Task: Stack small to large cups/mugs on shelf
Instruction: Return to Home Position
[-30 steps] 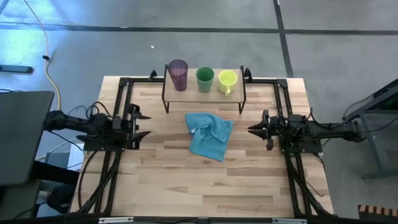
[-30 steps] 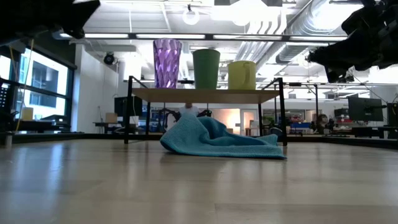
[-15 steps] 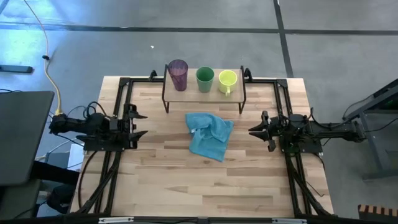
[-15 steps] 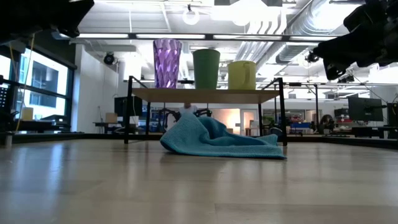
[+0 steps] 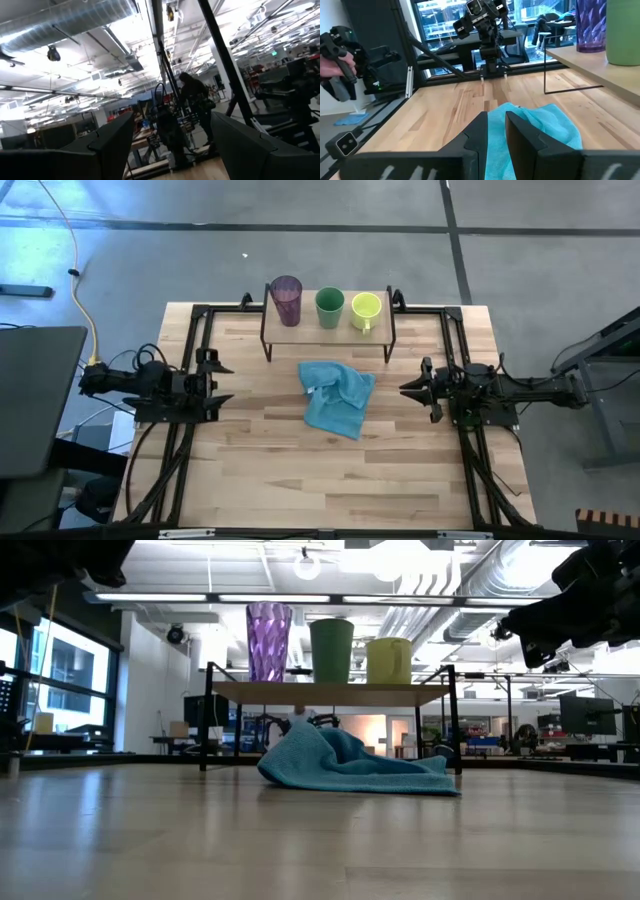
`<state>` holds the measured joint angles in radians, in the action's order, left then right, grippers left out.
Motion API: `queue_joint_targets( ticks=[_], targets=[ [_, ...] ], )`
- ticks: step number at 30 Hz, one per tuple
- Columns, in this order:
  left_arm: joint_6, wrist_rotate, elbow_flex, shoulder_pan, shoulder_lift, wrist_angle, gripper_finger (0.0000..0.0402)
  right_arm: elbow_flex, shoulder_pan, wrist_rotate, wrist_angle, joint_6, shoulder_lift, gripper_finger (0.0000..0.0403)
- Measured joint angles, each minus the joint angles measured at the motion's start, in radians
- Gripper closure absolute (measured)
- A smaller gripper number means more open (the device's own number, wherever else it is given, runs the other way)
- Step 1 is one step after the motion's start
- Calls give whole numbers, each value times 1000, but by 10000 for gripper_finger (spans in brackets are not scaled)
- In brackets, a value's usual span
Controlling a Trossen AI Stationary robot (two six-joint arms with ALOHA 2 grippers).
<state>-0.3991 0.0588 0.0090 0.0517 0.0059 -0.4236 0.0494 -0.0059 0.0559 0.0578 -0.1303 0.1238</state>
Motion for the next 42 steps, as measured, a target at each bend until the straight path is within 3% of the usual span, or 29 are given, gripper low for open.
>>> queue_joint_targets(
  ticks=[21,32,38,42],
  targets=[
    [75,-221,0,0,32,1,147,0,0,-2,14,26,0,346],
    [146,-411,0,0,111,-58,147,0,0,-2,15,24,0,346],
    [214,-404,0,0,111,35,147,0,0,-2,23,23,0,346],
    [217,-320,0,0,108,97,147,0,0,-1,26,8,0,346]
  ],
)
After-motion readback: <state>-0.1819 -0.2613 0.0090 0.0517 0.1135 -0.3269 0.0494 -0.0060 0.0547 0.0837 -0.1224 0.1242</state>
